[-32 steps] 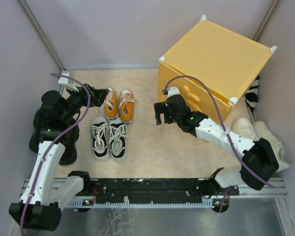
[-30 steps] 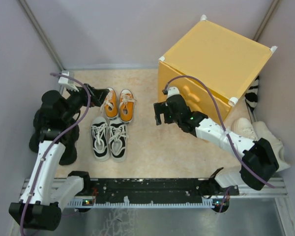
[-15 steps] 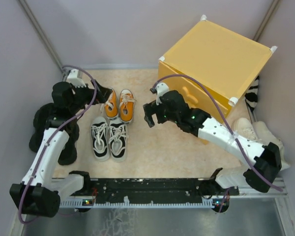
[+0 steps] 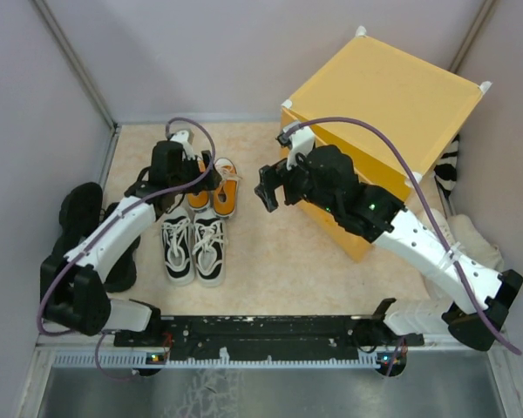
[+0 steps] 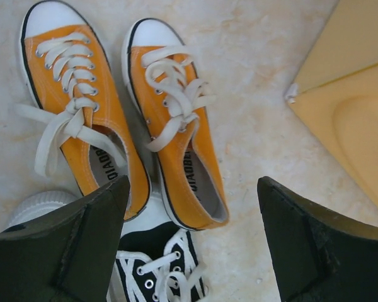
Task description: Place and organize the shoes in the shoe cabinet
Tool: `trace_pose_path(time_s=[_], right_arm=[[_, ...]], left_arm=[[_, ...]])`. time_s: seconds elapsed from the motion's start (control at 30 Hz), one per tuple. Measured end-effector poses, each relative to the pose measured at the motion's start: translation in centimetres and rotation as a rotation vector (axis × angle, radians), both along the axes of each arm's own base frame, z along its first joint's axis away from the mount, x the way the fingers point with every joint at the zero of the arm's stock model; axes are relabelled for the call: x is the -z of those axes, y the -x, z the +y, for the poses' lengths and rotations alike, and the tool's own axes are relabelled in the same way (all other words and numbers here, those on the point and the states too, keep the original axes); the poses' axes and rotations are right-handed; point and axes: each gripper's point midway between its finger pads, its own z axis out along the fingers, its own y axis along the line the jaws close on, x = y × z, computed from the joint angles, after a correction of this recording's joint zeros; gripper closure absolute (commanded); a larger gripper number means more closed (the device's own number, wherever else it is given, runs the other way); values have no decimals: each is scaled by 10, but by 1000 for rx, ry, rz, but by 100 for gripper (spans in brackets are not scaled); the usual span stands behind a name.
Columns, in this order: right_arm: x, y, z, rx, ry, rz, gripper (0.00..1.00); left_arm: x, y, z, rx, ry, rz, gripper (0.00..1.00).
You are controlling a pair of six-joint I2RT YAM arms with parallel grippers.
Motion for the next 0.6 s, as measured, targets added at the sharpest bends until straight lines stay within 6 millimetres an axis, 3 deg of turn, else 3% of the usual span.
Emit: trace_pose_path(time_s=[0.23,0.43,0.6], right_arm=[[16,3,-3,-3,28,28,8],[29,9,-9,-4,45,44,8],[28,9,-10,-4,41,40,8]], left_arm=[[58,-16,4,-50,-71,132,16],[69,-32,-6,-54,-71,163,15],[72,-32,-13,-52,-96,169,12]])
